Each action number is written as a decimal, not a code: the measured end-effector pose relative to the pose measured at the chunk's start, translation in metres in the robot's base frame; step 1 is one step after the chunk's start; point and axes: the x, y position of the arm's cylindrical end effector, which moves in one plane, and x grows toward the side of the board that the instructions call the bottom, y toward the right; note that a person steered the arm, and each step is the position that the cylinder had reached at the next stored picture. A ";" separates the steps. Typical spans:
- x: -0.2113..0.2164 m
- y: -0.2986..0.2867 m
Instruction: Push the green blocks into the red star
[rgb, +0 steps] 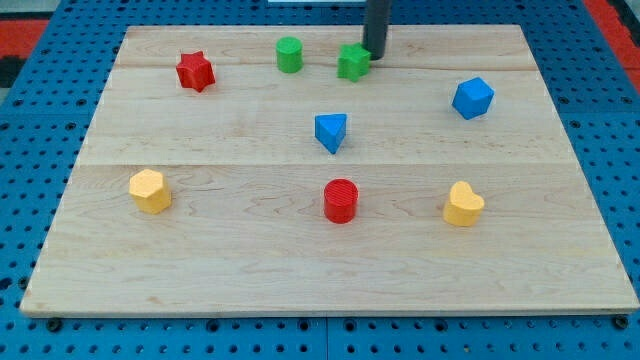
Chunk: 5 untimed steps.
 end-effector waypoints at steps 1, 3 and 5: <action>-0.012 -0.079; -0.007 -0.098; -0.025 -0.152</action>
